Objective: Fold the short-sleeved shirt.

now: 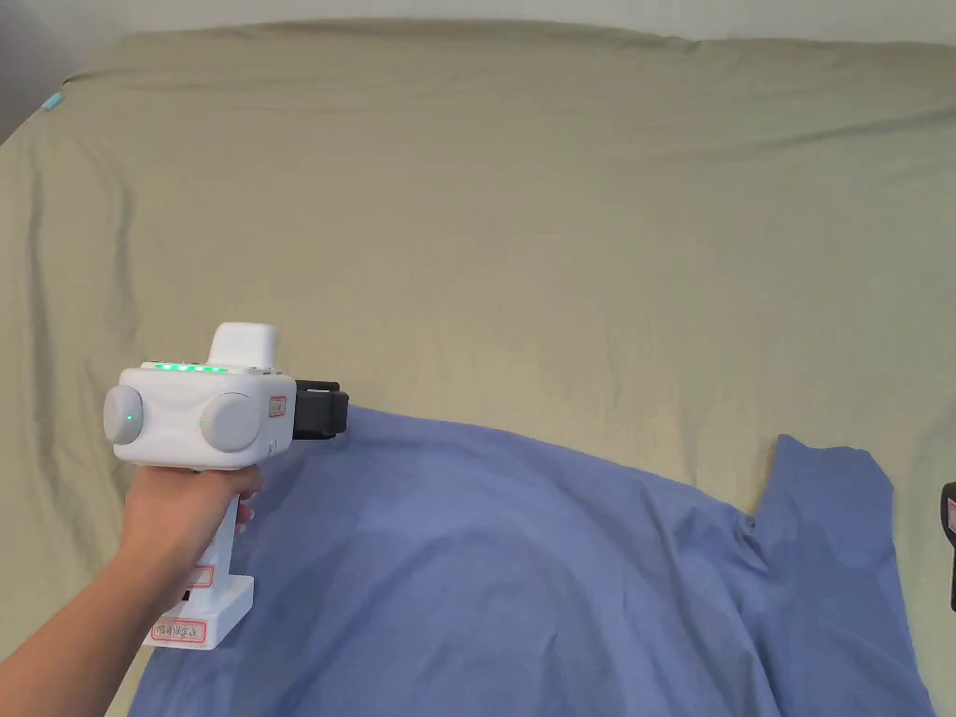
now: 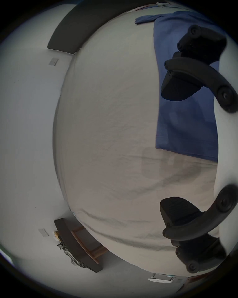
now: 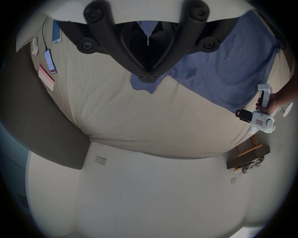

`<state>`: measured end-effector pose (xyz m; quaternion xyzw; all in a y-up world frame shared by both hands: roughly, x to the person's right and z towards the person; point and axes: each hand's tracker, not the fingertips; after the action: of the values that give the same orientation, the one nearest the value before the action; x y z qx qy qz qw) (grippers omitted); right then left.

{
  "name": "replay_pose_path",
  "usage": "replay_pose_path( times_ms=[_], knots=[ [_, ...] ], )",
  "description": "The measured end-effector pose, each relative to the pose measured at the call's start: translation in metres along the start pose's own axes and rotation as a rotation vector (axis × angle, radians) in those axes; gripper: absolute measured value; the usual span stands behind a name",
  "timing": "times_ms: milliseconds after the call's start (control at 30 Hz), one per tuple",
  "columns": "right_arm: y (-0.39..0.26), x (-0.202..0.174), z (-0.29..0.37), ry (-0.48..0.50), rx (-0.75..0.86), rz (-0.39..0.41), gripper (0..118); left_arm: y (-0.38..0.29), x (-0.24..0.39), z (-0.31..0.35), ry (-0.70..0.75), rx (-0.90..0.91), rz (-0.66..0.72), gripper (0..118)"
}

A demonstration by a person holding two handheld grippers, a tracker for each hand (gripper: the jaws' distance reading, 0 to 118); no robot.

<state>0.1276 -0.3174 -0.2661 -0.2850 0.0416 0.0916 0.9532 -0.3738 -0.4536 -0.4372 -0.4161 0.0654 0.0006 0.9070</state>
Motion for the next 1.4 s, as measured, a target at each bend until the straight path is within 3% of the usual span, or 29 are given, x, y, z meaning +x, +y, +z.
replay_pose_path(
  times_ms=[133,200,267,300,333,367,400,533,700,733,767,833,867,1000,1133,1200,1300,1367,1400],
  knots=[
    [-0.004,0.005,-0.002,-0.008,-0.022,0.001,0,-0.006,0.014,-0.015,-0.001,-0.070,-0.060,108],
    [-0.004,0.008,-0.003,-0.011,-0.030,-0.001,0,-0.004,0.012,-0.008,-0.029,-0.054,0.002,91],
    [-0.004,0.014,-0.006,-0.001,-0.045,-0.018,0,-0.006,0.016,0.006,-0.072,-0.041,0.027,52],
    [-0.004,0.016,-0.008,0.003,-0.052,-0.026,0,-0.005,0.021,0.011,-0.085,-0.023,-0.029,22],
    [-0.003,0.017,-0.010,0.004,-0.057,-0.033,0,-0.005,0.031,0.020,-0.042,-0.002,-0.109,2],
    [-0.002,0.019,-0.013,0.006,-0.065,-0.036,0,-0.006,0.036,0.029,0.067,0.016,-0.219,2],
    [-0.001,0.020,-0.015,0.011,-0.069,-0.035,0,-0.008,0.036,0.037,0.059,0.053,-0.236,2],
    [0.004,0.033,-0.029,0.037,-0.105,-0.050,0,-0.018,0.017,0.092,-0.025,0.141,-0.069,2],
    [-0.005,0.053,-0.072,0.107,-0.255,-0.122,0,-0.037,-0.003,0.156,0.067,0.235,-0.138,2],
    [-0.012,0.054,-0.085,0.106,-0.290,-0.124,13,-0.043,-0.008,0.168,0.075,0.238,-0.133,2],
    [-0.018,0.056,-0.097,0.108,-0.336,-0.126,37,-0.048,-0.014,0.175,0.071,0.246,-0.122,2],
    [-0.034,0.053,-0.120,0.123,-0.453,-0.118,104,-0.060,-0.020,0.188,0.066,0.237,-0.117,2],
    [-0.044,0.050,-0.131,0.139,-0.493,-0.122,114,-0.067,-0.021,0.194,0.072,0.234,-0.120,2],
    [-0.061,0.031,-0.144,0.155,-0.553,-0.110,107,-0.089,-0.022,0.206,0.108,0.220,-0.187,2],
    [-0.073,0.005,-0.151,0.071,-0.547,-0.047,108,-0.107,-0.023,0.207,0.096,0.194,-0.175,2],
    [-0.070,0.002,-0.148,0.080,-0.547,-0.064,101,-0.113,-0.024,0.204,0.093,0.175,-0.164,2],
    [-0.065,-0.001,-0.139,0.103,-0.534,-0.064,71,-0.122,-0.021,0.205,0.087,0.161,-0.142,2],
    [-0.058,-0.007,-0.131,0.113,-0.518,0.014,19,-0.125,-0.016,0.209,0.082,0.159,-0.141,2],
    [-0.055,-0.011,-0.126,0.066,-0.500,0.069,3,-0.125,-0.015,0.211,0.081,0.161,-0.142,2]
  ],
)
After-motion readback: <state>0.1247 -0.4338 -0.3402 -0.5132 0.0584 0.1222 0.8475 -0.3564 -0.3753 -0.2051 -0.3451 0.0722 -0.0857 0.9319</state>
